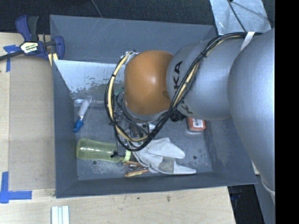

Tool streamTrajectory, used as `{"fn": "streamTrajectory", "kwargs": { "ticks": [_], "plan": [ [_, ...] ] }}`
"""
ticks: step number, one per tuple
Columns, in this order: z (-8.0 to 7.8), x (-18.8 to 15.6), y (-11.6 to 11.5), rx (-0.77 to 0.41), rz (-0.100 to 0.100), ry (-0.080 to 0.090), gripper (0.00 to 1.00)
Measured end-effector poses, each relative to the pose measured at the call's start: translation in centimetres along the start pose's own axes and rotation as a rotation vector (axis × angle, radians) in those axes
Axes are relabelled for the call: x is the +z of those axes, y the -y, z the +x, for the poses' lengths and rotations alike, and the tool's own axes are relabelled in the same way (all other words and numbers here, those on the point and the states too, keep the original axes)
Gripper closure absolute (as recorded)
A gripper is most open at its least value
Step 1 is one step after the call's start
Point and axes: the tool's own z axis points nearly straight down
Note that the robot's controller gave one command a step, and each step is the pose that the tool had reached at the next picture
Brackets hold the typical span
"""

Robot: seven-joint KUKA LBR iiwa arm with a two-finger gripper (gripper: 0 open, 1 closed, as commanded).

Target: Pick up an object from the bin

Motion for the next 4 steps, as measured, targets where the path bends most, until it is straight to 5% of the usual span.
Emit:
{"fn": "streamTrajectory", "kwargs": {
  "ticks": [1, 2, 3, 4],
  "plan": [
    [-0.2, -0.5, 0.1, 0.004, -0.002, 0.008, 0.00],
    [1.0, 7.3, -7.1, -0.012, -0.002, 0.007, 0.00],
    [1.1, 0.8, -6.1, 0.048, -0.004, 0.012, 0.00],
    [0.9, 7.5, -7.0, -0.012, -0.001, 0.006, 0.00]
  ]
}}
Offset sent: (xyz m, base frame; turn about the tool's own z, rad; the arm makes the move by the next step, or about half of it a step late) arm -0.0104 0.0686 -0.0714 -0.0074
